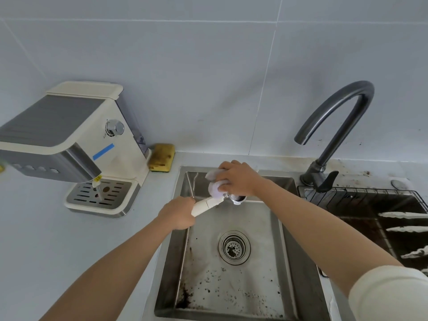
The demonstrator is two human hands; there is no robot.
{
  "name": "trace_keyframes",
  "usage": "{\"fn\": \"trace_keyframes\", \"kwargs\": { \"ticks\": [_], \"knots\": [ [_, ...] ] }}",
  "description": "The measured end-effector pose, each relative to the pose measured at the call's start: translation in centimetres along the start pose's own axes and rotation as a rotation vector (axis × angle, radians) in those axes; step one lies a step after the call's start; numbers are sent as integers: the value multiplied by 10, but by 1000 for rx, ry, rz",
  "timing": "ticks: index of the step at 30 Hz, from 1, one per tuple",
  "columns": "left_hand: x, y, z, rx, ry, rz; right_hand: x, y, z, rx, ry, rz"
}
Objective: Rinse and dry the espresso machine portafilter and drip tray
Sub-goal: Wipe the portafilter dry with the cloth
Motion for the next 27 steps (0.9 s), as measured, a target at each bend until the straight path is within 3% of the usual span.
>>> {"fn": "trace_keyframes", "kwargs": {
  "ticks": [6,11,21,27],
  "knots": [
    [-5,2,6,-155,-65,-93,-6,-27,-43,663,312,-316],
    [-8,-1,13,-310,-164,-180,-20,-34,-50,714,400,-378],
    [-13,3,-2,-140,-150,-212,-13,-10,-15,439,428,-265],
    [-18,6,-5,-79,-151,-225,-16,8,-13,824,567,-244]
  ]
}}
Point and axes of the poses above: each hand's wrist, its own x-axis towards the middle knuckle, its own y-axis out of the palm, z = x × y, the point moved 6 cm from there along x, towards the middle knuckle, and after that the axes turned 6 degrees about y, right-handed, at the moved point
